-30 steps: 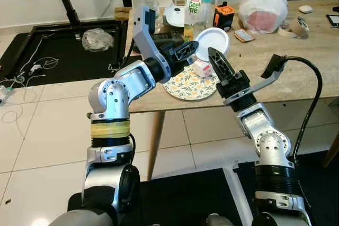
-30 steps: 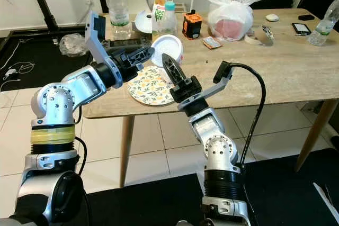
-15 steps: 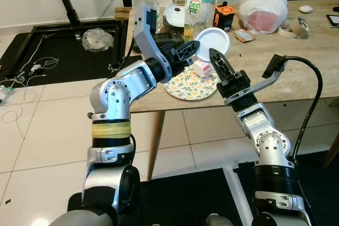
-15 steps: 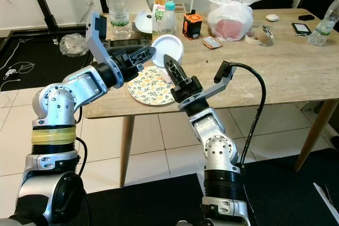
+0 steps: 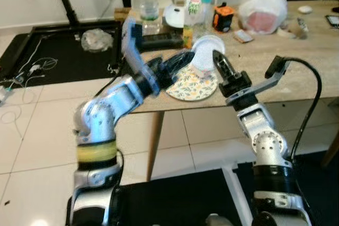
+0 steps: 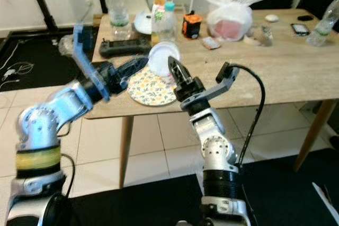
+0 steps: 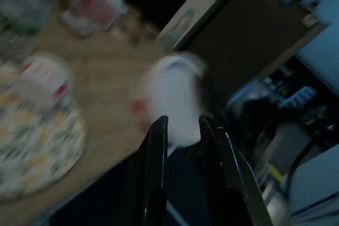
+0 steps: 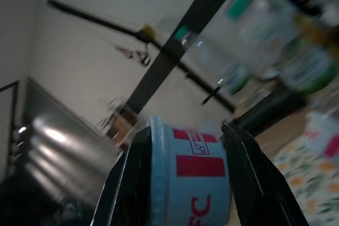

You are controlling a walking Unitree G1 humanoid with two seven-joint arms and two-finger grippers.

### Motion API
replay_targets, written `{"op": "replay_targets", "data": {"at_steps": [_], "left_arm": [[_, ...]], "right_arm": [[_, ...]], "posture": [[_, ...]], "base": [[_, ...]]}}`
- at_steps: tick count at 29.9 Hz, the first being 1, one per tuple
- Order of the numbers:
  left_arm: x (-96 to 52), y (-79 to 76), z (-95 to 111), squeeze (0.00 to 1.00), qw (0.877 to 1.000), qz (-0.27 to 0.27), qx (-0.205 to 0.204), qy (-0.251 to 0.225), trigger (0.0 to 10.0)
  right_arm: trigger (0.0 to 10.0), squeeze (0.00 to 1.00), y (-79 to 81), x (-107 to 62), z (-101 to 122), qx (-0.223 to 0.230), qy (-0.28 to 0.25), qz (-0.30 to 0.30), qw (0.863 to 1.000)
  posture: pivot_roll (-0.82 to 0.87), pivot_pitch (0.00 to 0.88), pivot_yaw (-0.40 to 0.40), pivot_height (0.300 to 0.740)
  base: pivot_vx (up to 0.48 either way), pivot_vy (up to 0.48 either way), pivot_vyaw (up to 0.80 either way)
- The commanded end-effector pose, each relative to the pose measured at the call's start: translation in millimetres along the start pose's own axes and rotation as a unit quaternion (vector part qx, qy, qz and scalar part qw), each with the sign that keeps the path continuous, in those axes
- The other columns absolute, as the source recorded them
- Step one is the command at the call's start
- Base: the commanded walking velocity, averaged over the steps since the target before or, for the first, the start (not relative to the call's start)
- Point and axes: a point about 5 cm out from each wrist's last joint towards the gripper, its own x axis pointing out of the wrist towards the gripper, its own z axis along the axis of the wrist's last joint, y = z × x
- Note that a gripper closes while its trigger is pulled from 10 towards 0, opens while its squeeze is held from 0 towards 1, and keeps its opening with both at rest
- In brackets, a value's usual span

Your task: Restocking fridge

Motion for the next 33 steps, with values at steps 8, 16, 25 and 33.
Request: {"op": "replay_targets", "data": {"at_steps": [8, 16, 25, 33], "left_arm": [[-4.8, 22.2, -30, 0.0, 0.994, 0.094, -0.015, 0.046, 10.0], [-0.1, 22.9, -43, 0.0, 0.99, 0.12, 0.004, 0.07, 10.0], [-24.0, 63.5, -61, 0.0, 0.948, 0.278, 0.107, 0.114, 10.0], [-54.8, 78.5, -86, 0.0, 0.921, 0.32, 0.15, 0.164, 10.0]], "right_arm": [[10.0, 0.0, -27.5, -18.7, 15, -0.007, -0.021, -0.067, 0.997], [10.0, 0.0, -38.8, -10.1, 10, 0.054, -0.051, -0.116, 0.99], [10.0, 0.0, -54.0, -30.7, 20, 0.165, -0.142, -0.136, 0.966], [10.0, 0.0, -63.8, -50.4, 18, 0.125, -0.145, -0.166, 0.967]], "posture": [[0.02, 0.047, -0.02, 0.74], [0.03, 0.05, -0.016, 0.74], [0.04, 0.057, -0.008, 0.74], [0.06, 0.057, -0.02, 0.74]], "base": [[0.0, 0.0, 0.0], [0.0, 0.0, 0.0], [0.0, 0.0, 0.0], [0.0, 0.0, 0.0]]}}
